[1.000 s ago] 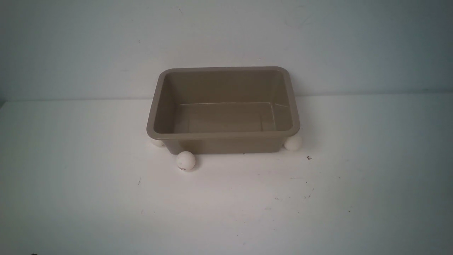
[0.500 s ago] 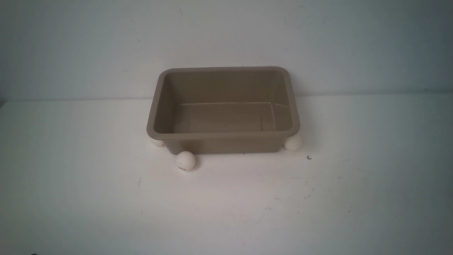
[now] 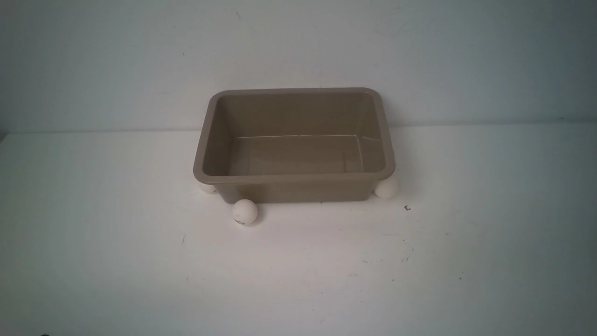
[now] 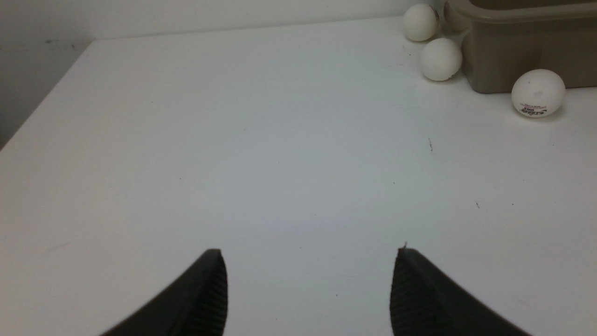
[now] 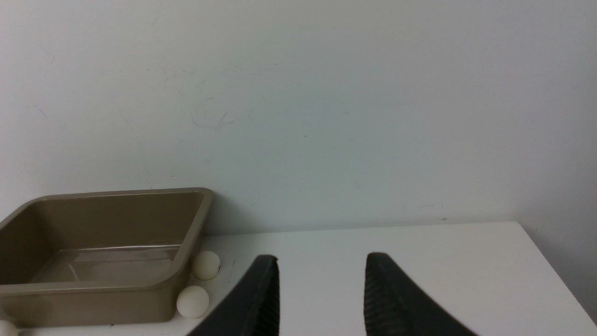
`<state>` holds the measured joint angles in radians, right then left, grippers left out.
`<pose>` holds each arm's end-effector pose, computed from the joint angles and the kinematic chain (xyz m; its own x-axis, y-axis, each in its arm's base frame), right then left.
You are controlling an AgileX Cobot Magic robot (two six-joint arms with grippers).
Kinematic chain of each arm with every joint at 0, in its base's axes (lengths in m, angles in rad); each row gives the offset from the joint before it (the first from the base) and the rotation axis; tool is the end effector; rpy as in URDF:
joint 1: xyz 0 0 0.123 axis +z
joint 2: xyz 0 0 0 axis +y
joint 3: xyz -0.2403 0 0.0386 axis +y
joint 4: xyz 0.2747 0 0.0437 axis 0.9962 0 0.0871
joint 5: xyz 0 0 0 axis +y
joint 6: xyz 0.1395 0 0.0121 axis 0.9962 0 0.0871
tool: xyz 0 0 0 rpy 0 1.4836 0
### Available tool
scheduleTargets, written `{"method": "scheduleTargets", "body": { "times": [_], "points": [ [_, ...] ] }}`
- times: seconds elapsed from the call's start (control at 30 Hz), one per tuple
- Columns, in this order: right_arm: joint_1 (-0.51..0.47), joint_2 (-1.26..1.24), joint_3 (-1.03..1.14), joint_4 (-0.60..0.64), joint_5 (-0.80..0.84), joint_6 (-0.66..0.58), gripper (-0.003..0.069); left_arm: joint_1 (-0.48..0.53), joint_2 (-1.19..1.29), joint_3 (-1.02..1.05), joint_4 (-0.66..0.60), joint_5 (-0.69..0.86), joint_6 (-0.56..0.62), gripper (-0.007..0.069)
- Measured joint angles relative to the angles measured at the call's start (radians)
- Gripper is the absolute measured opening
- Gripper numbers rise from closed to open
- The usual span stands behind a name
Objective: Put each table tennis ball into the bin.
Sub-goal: Use the right arm to clamp the table tennis ball closest to it
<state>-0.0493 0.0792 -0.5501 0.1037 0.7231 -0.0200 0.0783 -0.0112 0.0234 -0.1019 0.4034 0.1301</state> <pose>0.1266 0.0034 0.3214 -0.1622 0.0658 -0.9846 -0.0090 0.9976 0.0681 0.1669 0.0075 0.1543 -0.3210 0.0112 -0.9470 -0.0288 0.9994 0.0216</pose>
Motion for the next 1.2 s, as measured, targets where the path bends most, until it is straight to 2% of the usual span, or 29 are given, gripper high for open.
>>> {"method": "scheduleTargets", "body": {
  "times": [0.3, 0.47, 0.6, 0.7, 0.9, 0.93, 1.07, 1.2],
  "points": [
    [0.0, 0.0, 0.0, 0.0, 0.0, 0.0, 0.0243, 0.0, 0.0, 0.0, -0.006, -0.001, 0.0, 0.0426],
    [0.0, 0.0, 0.0, 0.0, 0.0, 0.0, 0.0243, 0.0, 0.0, 0.002, -0.089, -0.022, 0.0, 0.0426],
    [0.0, 0.0, 0.0, 0.001, 0.0, 0.0, 0.0243, 0.0, 0.0, 0.004, -0.27, -0.072, -0.001, 0.0426],
    [0.0, 0.0, 0.0, 0.001, 0.0, 0.0, 0.0243, 0.0, 0.0, 0.005, -0.333, -0.107, -0.001, 0.0426],
    [0.0, 0.0, 0.0, 0.001, 0.0, 0.0, 0.0243, 0.0, 0.0, 0.005, -0.539, -0.205, -0.003, 0.0426],
    [0.0, 0.0, 0.0, 0.001, 0.003, 0.0, 0.0243, 0.0, 0.0, 0.004, -0.619, -0.233, -0.001, 0.0426],
    [0.0, 0.0, 0.0, 0.003, 0.011, -0.012, 0.0243, 0.0, 0.0, -0.021, -0.674, -0.223, 0.03, 0.0426],
    [0.0, 0.0, 0.0, 0.058, 0.023, -0.131, 0.0243, 0.0, 0.0, -0.122, -0.684, -0.09, 0.176, 0.0426]
  ]
}}
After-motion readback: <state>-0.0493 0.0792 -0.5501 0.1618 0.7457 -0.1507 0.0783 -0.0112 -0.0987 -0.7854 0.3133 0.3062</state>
